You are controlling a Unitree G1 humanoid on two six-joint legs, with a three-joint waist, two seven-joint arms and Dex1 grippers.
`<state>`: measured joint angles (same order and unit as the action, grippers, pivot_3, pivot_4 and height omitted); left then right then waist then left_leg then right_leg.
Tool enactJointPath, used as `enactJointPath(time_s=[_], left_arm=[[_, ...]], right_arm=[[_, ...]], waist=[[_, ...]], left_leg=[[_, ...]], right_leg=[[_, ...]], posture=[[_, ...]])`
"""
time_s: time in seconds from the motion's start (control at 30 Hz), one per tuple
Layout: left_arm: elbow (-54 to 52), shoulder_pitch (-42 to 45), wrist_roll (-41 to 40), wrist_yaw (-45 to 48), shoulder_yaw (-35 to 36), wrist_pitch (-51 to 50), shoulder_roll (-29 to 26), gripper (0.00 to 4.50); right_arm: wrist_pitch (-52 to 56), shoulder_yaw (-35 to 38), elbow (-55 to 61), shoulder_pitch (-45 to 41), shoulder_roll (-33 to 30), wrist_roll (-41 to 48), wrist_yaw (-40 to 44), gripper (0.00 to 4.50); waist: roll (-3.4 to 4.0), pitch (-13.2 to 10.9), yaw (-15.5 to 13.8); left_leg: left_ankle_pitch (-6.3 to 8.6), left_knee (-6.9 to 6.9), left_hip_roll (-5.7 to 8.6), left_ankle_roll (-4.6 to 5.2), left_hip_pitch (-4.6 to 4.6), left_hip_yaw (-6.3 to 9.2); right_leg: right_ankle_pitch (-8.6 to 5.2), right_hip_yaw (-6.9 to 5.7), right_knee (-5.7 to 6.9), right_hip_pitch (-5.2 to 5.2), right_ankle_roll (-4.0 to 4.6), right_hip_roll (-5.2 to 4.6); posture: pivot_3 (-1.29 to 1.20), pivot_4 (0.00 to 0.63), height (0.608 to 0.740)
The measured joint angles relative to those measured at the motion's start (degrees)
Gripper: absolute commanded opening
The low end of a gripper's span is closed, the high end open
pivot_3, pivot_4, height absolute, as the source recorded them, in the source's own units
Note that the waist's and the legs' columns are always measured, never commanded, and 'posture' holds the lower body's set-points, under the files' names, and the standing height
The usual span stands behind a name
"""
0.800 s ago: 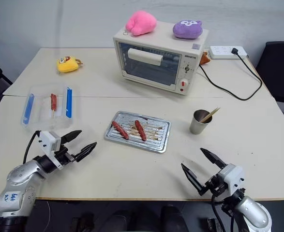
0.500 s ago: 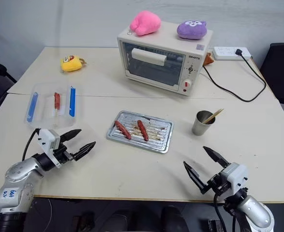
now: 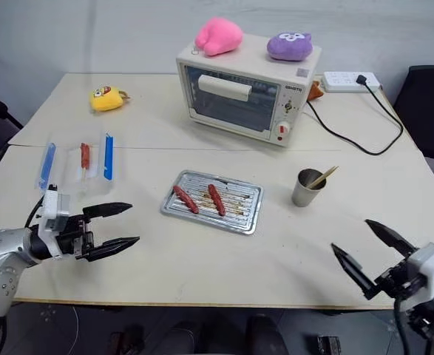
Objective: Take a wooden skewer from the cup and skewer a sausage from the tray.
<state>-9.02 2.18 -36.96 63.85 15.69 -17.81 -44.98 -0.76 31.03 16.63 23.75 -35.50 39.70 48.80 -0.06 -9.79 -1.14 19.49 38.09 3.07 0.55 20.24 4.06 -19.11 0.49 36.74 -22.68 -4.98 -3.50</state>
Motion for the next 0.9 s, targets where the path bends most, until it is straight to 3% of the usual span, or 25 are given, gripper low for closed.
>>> enactJointPath(time_s=[0.3, 0.37, 0.53, 0.9], left_arm=[[-5.5, 1.8, -2.4, -4.3, -2.4, -4.4, 5.8, 4.47], [-6.3, 1.7, -2.4, -5.1, -2.5, -4.8, 6.1, 4.47], [-6.9, 1.3, -2.2, -6.4, -2.5, -4.7, 6.7, 4.47], [-8.6, -1.7, -2.2, -8.2, -2.5, -4.2, 8.2, 4.47]], right_arm=[[9.9, -4.0, -18.2, -24.1, -7.1, 1.1, 5.2, 4.50], [12.8, -7.2, -25.8, -32.6, -9.2, -0.2, 7.6, 4.50], [15.1, -10.9, -32.6, -42.0, -9.9, -2.4, 10.6, 4.50], [20.1, -13.0, -28.7, -43.7, -8.9, -2.6, 12.9, 4.50]], waist=[[0.08, 0.0, 0.0], [0.13, -0.1, 0.1], [0.14, -0.1, 0.1], [0.14, -0.1, -0.1]], left_leg=[[0.00, 0.00, -0.06, -0.01, 0.00, 0.03], [0.00, 0.07, -0.04, 0.00, 0.02, -0.04], [-0.01, 0.03, -0.09, -0.01, 0.10, -0.01], [0.00, 0.05, -0.09, -0.01, 0.13, 0.00]], right_leg=[[0.00, -0.08, -0.12, 0.04, 0.00, 0.04], [0.00, -0.03, -0.11, 0.03, -0.01, 0.03], [0.00, -0.09, -0.12, -0.06, 0.00, 0.05], [0.00, -0.10, -0.18, -0.06, 0.00, 0.04]], posture=[[0.00, 0.150, 0.740], [0.00, 0.150, 0.740], [0.00, 0.150, 0.740], [0.00, 0.150, 0.740]])
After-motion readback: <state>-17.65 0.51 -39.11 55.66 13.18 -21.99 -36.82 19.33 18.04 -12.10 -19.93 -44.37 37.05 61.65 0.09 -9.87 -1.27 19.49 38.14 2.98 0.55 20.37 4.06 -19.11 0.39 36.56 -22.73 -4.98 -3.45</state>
